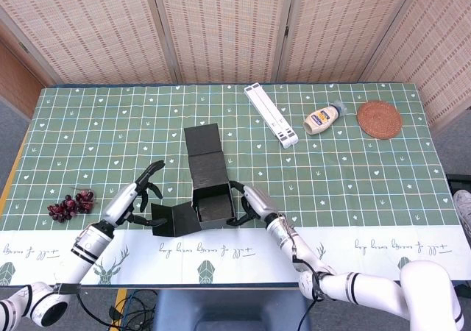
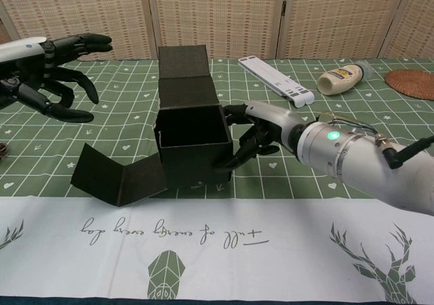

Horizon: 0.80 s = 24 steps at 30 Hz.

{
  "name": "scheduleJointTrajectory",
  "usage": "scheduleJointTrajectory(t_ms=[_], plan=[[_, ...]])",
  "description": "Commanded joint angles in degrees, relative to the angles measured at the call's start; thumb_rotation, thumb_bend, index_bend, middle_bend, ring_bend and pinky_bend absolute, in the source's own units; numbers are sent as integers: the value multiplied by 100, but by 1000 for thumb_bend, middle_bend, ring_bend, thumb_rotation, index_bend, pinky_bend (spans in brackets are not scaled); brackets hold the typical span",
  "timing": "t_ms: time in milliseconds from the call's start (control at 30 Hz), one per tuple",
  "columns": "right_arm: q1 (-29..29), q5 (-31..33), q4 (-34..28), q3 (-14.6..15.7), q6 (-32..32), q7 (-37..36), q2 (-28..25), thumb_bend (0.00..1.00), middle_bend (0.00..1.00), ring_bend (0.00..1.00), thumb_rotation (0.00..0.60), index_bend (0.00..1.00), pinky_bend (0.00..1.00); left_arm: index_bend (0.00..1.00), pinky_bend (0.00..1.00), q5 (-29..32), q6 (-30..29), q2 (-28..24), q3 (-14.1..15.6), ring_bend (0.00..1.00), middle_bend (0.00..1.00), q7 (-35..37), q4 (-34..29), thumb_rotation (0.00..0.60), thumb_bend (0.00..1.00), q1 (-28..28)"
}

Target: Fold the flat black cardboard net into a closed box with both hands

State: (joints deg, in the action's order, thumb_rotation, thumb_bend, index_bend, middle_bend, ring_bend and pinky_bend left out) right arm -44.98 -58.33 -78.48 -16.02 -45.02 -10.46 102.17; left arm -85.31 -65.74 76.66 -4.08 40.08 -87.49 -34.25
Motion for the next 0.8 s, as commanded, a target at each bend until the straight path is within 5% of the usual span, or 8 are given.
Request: scheduleJointTrajectory(t_ms=[33,400,800], plan=[[182,-172,-230,-153,-81,-420,-215,99,440,807,600,236,1000,4,739,65,-348,150,-138,427,0,-523,220,600,62,144],[690,-396,-472,-681,-125,-2249,-670,101,462,810,600,251,1000,0,738,-153,-1206,772,-346,447,0,-1753,1069,600,62,335],[1048,-845,-634,-677,-2,-3670,-909,103,477,815,600,256,1000,0,737,-604,-1835,1641,-564,454,0,-2171,2283,600,62,91]])
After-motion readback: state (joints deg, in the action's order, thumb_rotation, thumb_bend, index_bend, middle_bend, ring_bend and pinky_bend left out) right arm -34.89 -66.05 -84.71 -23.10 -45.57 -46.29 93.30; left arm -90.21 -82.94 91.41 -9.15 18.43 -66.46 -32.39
